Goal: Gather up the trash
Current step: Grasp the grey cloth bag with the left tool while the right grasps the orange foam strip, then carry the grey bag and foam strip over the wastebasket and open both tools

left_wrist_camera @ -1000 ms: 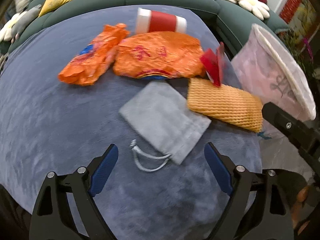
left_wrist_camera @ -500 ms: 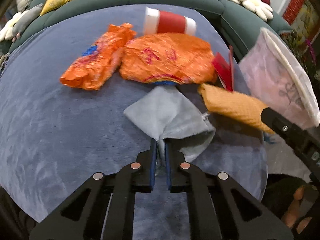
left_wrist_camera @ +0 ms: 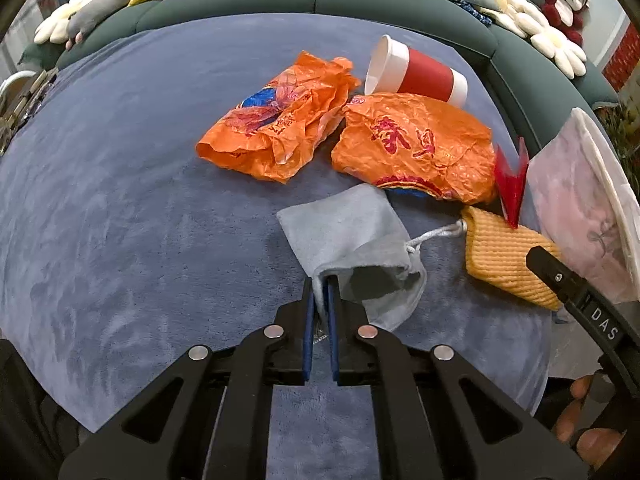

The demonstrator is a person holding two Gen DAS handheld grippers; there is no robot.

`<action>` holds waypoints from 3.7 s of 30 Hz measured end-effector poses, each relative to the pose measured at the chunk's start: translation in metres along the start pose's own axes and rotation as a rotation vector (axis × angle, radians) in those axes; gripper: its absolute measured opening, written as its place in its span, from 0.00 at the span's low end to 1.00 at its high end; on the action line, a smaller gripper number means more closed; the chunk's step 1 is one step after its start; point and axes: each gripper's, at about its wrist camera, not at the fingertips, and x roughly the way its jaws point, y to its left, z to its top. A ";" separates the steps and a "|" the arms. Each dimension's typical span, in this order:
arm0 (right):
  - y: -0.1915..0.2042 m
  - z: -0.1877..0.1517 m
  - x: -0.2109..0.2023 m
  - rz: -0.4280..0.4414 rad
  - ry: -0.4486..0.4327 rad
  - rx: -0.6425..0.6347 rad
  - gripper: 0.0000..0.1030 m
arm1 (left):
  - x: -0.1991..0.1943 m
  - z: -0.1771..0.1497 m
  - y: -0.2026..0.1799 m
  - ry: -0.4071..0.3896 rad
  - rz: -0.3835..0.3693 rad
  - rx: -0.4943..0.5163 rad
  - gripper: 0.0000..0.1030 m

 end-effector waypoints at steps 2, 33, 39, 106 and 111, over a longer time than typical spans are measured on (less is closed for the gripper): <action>0.002 0.000 0.002 -0.005 -0.002 -0.008 0.54 | -0.002 -0.002 0.006 0.004 -0.005 0.000 0.06; -0.013 -0.007 0.005 0.024 0.012 0.091 0.36 | -0.004 -0.003 -0.006 0.002 -0.042 0.015 0.06; -0.005 -0.008 0.008 0.078 0.034 0.064 0.12 | -0.006 -0.006 -0.013 0.001 -0.049 0.028 0.06; -0.135 0.068 -0.188 -0.109 -0.417 0.102 0.11 | -0.109 0.055 -0.245 -0.234 -0.271 0.355 0.45; -0.113 0.072 -0.176 -0.107 -0.401 0.060 0.23 | -0.107 0.054 -0.216 -0.239 -0.232 0.298 0.57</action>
